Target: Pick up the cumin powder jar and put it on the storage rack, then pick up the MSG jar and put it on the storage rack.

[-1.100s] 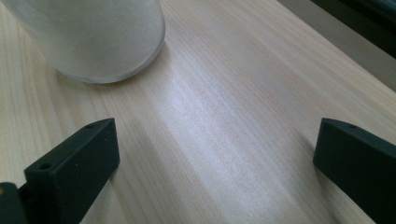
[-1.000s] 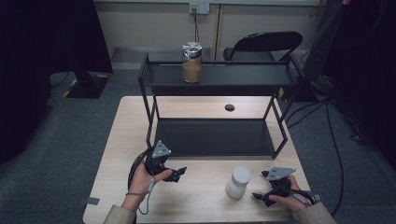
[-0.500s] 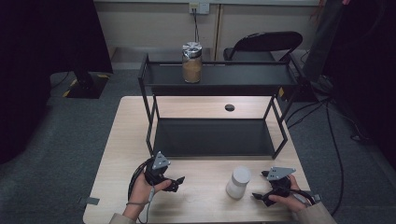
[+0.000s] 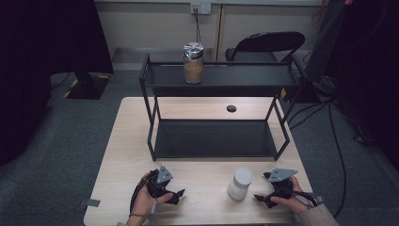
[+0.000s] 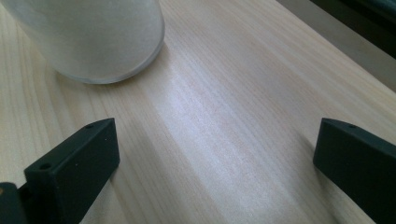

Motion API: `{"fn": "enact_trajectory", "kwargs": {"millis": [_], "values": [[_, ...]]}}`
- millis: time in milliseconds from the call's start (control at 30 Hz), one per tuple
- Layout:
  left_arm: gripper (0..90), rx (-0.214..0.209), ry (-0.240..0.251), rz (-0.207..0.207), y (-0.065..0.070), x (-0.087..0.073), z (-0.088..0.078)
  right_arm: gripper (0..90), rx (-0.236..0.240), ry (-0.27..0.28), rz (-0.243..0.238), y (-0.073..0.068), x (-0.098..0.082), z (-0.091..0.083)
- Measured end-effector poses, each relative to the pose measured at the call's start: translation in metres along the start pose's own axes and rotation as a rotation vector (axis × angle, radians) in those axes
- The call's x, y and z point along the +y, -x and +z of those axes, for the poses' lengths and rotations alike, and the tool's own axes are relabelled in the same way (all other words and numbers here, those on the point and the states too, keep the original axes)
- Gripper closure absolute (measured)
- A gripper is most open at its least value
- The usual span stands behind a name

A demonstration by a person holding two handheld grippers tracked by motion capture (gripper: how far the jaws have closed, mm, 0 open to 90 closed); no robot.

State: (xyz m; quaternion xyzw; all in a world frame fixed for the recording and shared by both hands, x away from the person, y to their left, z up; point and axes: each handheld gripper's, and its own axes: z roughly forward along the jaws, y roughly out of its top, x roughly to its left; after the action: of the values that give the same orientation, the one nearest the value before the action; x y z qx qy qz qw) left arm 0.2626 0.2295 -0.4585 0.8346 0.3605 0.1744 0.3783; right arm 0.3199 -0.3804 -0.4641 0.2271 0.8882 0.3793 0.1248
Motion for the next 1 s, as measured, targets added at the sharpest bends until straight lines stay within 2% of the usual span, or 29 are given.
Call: {"fn": "enact_trajectory", "kwargs": {"millis": [500, 667, 1000], "values": [[3.2, 0.0, -0.037, 0.036, 0.0043, -0.0046, 0.0076, 0.0, 0.0, 0.0, 0.0, 0.0001, 0.0001, 0.0002], [3.1, 0.001, -0.035, 0.018, 0.0034, -0.0062, 0.0074, 0.0, 0.0, 0.001, 0.0, 0.0001, 0.0001, 0.0002], [2.5, -0.004, -0.031, 0.018, 0.0025, -0.0073, 0.008, 0.0, 0.012, 0.0, 0.002, 0.0026, 0.0001, -0.0008]]}}
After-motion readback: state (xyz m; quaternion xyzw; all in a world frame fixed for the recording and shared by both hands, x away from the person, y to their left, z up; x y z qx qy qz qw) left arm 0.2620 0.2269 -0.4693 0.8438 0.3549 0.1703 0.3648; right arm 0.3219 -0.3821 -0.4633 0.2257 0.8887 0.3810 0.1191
